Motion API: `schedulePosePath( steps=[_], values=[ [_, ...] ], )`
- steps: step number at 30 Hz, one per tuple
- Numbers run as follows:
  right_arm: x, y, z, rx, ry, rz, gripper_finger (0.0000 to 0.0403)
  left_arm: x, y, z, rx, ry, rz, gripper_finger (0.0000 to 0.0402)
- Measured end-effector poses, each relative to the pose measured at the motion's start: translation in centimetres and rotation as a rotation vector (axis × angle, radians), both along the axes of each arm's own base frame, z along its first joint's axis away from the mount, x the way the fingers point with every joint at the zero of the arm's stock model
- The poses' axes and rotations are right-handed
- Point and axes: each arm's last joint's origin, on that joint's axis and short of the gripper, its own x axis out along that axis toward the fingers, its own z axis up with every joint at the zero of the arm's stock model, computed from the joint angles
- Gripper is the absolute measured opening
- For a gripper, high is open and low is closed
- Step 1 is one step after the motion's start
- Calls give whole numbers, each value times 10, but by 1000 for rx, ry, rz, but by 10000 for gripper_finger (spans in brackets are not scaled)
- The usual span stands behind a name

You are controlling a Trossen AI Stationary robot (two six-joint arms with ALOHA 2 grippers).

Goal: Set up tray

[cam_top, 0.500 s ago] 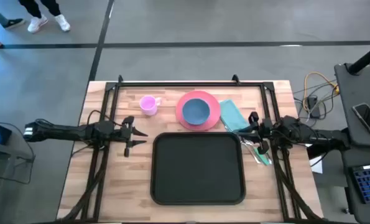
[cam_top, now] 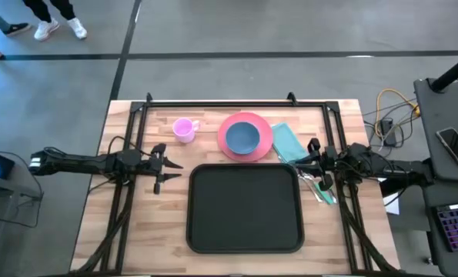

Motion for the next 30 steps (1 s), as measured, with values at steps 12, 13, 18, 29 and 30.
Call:
schedulePosePath(
  steps=[12,13,18,29,30],
  values=[
    [0,0,0,0,0,0,74,0,0,0,0,0,0,102],
    [0,0,0,0,0,0,72,0,0,0,0,0,0,102],
    [0,0,0,0,0,0,68,0,0,0,0,0,0,102],
    [0,0,0,0,0,0,79,0,0,0,0,0,0,102],
    [0,0,0,0,0,0,80,0,0,0,0,0,0,102]
  ],
)
